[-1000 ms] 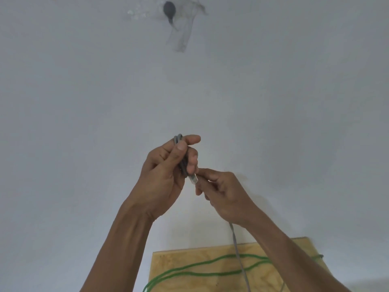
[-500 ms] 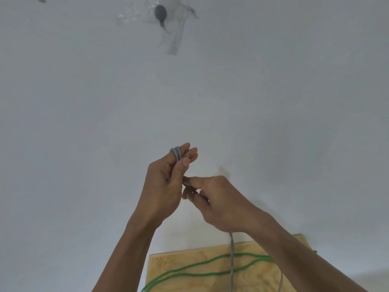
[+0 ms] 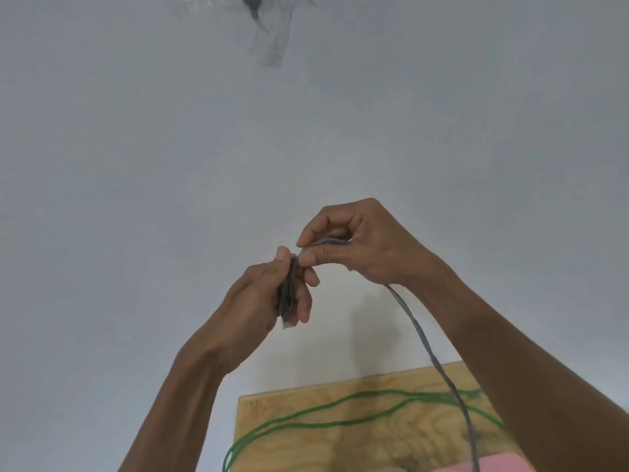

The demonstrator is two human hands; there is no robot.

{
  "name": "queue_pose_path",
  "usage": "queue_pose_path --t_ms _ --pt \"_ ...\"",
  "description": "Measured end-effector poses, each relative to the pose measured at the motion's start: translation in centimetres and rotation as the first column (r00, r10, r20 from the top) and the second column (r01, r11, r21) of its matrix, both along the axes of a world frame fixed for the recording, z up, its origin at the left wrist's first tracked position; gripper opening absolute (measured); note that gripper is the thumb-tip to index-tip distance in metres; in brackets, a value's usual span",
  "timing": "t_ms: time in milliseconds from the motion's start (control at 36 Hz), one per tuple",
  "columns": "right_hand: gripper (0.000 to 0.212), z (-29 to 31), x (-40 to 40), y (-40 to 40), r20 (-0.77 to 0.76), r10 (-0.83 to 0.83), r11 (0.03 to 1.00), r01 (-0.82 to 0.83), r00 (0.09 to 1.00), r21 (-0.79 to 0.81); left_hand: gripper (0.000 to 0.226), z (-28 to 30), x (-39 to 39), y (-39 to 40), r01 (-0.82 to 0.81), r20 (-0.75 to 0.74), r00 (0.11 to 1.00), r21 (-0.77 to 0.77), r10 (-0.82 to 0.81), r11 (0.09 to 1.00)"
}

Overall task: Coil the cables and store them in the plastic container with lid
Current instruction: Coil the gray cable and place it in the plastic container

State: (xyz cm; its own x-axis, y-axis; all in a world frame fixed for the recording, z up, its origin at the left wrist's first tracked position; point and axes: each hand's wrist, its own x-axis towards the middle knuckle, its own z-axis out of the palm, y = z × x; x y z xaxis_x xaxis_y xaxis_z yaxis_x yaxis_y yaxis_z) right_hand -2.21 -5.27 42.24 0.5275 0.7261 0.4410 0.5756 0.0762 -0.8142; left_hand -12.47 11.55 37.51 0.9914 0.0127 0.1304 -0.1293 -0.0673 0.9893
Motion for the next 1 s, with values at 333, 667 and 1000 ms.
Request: queue_pose_path --t_ms 333,667,1000 --pt "0.008 -5.3 0.1 3.3 -0.435 0.040 0.949 0.102 0.899 0.298 0.046 2.0 2.0 -2.0 0.192 0.173 0.974 -0.306 -0.144 0.932" --pt "0.029 -9.8 -4.5 3.3 -0.388 -0.225 0.969 0.245 0.894 0.002 0.029 0.7 3.0 -0.6 -0.043 0.149 0.987 -0.120 0.061 0.992" --pt "0.028 -5.6 -3.1 -0.8 -0.062 -0.228 0.972 0.223 0.972 -0.079 0.057 -3.1 0.9 0.4 -0.148 0.103 0.987 0.341 0.120 0.928"
